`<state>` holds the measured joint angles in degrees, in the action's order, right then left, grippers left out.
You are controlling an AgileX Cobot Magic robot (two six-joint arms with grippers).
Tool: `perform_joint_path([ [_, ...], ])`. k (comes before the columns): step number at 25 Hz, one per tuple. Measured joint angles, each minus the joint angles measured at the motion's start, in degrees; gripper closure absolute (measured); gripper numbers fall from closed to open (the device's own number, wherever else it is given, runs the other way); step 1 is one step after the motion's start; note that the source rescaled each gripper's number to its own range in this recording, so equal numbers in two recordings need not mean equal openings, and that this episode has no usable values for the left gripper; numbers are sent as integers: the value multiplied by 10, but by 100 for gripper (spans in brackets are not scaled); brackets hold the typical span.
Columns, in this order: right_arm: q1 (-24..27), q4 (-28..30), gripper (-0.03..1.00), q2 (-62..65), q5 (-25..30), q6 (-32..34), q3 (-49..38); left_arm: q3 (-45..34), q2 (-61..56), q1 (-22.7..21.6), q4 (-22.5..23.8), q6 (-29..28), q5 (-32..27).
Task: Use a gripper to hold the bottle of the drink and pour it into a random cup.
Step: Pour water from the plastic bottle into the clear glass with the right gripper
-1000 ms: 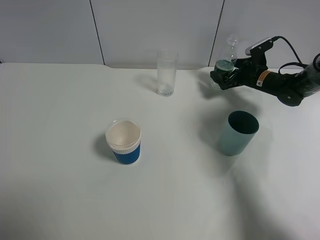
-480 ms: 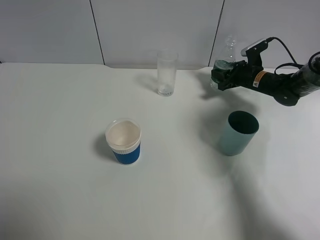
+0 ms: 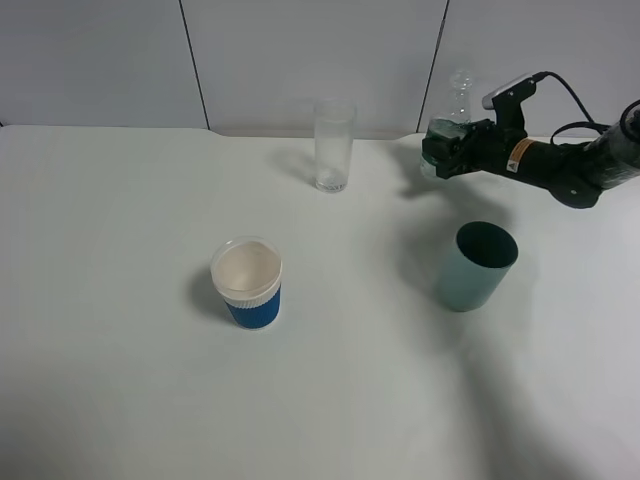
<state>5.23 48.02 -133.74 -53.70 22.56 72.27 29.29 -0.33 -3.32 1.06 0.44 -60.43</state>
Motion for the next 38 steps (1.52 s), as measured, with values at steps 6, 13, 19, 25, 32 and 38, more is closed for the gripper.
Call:
perform_joint_path([
  [6,0,7,97,29,3,38,-1,0,0,0,0,0,0],
  [13,0,52,97,76,54,92,-1,0,0,0,0,0,0],
  [19,0,108,97,117,124,157,-1,0,0,0,0,0,0],
  [25,-1,117,97,163,159,184,-22,0,0,0,0,-1,0],
  [32,-39,131,97,182,257,185,-29,0,0,0,0,0,0],
  [38,-99,135,97,183,283,180,-26,0,0,0,0,0,0],
])
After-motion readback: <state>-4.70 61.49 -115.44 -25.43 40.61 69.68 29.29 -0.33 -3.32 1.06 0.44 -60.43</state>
